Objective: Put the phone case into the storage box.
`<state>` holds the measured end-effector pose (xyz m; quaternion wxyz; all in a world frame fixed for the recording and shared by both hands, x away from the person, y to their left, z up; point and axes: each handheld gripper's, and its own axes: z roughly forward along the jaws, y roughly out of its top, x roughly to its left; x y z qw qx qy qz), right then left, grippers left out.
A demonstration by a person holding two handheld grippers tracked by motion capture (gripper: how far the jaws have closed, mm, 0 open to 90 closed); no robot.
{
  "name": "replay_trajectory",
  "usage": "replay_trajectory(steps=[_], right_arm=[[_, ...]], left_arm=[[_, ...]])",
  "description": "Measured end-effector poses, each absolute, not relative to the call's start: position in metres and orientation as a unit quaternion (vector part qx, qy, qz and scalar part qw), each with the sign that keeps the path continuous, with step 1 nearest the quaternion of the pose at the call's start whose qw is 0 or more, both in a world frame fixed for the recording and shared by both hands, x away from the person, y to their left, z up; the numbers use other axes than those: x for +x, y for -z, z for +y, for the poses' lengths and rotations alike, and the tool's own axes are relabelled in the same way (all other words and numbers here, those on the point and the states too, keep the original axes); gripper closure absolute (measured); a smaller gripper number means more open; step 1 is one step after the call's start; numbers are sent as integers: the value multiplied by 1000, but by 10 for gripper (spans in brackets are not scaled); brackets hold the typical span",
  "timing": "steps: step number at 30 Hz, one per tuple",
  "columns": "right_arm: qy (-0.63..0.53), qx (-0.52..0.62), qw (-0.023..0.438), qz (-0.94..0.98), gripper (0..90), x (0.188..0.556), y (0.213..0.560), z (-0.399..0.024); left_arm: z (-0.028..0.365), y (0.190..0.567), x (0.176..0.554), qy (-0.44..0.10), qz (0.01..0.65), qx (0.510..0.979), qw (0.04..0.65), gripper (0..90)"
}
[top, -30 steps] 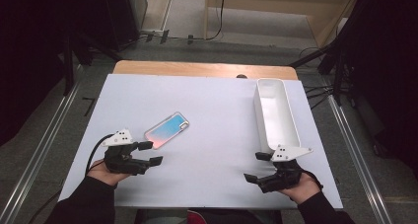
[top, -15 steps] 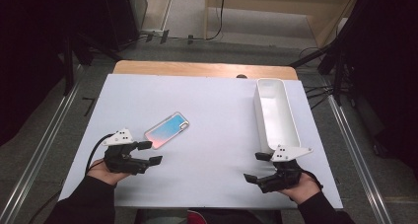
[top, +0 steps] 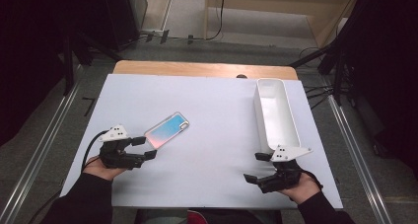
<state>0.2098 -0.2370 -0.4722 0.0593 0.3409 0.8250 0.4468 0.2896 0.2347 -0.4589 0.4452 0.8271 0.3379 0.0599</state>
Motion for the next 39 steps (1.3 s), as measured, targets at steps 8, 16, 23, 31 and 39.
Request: replay_trajectory(steps=[8, 16, 23, 31, 39], right_arm=[[-446, 338, 60, 826, 140, 211, 473, -237], [-446, 340, 58, 826, 140, 211, 473, -237], [-446, 339, 59, 826, 140, 211, 473, -237], [-446, 339, 58, 826, 140, 211, 473, -237], [-445, 339, 57, 827, 140, 211, 473, -237]], left_arm=[[230, 460, 305, -47, 344, 819, 457, 281], [221, 455, 314, -50, 334, 825, 452, 281], [212, 449, 326, -55, 331, 825, 456, 281], [201, 443, 337, -62, 320, 829, 456, 281], [192, 444, 354, -52, 317, 831, 455, 281]])
